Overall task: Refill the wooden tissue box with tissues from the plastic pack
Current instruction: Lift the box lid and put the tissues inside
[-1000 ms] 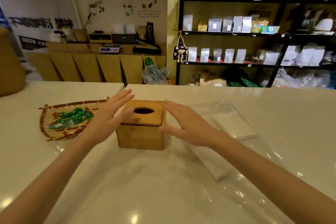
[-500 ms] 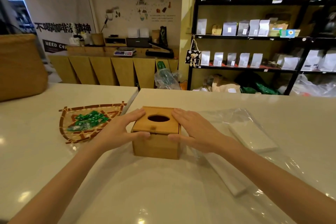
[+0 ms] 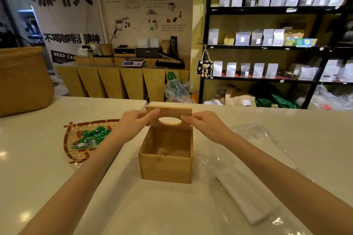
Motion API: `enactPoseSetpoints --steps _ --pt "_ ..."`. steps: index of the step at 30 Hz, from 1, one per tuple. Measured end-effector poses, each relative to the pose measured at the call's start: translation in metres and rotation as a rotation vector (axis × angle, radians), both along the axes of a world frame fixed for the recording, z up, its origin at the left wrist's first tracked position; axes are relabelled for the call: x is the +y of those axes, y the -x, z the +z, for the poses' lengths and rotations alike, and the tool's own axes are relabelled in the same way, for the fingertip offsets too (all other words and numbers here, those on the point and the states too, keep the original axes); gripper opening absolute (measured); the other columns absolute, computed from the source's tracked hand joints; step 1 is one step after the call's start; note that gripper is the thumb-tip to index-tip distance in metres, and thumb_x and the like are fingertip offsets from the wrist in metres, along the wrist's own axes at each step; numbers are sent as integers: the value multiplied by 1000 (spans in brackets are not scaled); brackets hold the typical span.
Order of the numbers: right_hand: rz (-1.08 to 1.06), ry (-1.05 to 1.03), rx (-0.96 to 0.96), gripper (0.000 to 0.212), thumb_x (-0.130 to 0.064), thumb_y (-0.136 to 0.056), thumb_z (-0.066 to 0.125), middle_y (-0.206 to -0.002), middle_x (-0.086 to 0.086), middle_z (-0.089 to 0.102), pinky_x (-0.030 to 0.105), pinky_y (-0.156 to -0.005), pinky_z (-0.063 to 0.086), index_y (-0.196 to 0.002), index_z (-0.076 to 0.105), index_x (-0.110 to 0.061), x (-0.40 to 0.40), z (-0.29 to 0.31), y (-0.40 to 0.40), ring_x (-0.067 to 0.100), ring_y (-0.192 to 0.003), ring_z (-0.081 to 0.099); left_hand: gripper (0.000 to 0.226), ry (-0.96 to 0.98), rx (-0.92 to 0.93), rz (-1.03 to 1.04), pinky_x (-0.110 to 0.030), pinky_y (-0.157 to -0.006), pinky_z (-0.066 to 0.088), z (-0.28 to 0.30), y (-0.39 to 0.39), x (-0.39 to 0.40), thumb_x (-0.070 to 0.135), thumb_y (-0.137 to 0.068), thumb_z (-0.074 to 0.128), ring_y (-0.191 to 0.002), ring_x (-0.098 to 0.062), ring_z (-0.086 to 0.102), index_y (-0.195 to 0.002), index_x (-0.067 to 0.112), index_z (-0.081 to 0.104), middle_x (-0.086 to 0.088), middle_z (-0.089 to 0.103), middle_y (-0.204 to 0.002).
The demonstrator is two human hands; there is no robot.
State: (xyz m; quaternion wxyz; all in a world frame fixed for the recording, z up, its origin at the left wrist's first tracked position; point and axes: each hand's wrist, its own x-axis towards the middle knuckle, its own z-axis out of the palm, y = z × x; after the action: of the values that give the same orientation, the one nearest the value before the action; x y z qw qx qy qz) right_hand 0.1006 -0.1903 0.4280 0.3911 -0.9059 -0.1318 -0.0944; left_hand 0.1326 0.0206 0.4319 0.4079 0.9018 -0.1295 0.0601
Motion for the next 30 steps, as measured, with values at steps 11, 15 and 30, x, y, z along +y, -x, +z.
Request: enactPoseSetpoints --steps 11,15,30 --pt "-99 -466 151 39 -40 -89 52 -90 12 69 29 -69 56 -92 68 -4 7 -11 -29 24 -84 66 37 28 -17 24 -36 -89 49 -25 -21 -7 38 -85 56 -103 -22 59 -111 12 60 -7 65 -111" --pt "-109 -475 167 43 -40 -90 51 -96 14 67 30 -69 55 -99 66 0 7 -13 -31 24 -86 64 35 60 -6 24 -31 -86 45 -28 -22 -9 33 -86 57 -103 -21 57 -111 9 59 -9 64 -114" --pt "7 -416 156 32 -18 -89 58 -107 6 65 20 -68 54 -118 58 -7 3 -18 -26 15 -90 61 36 47 -63 82 -37 -91 46 -26 -16 -11 32 -84 59 -106 -24 59 -112 9 61 -10 65 -115"
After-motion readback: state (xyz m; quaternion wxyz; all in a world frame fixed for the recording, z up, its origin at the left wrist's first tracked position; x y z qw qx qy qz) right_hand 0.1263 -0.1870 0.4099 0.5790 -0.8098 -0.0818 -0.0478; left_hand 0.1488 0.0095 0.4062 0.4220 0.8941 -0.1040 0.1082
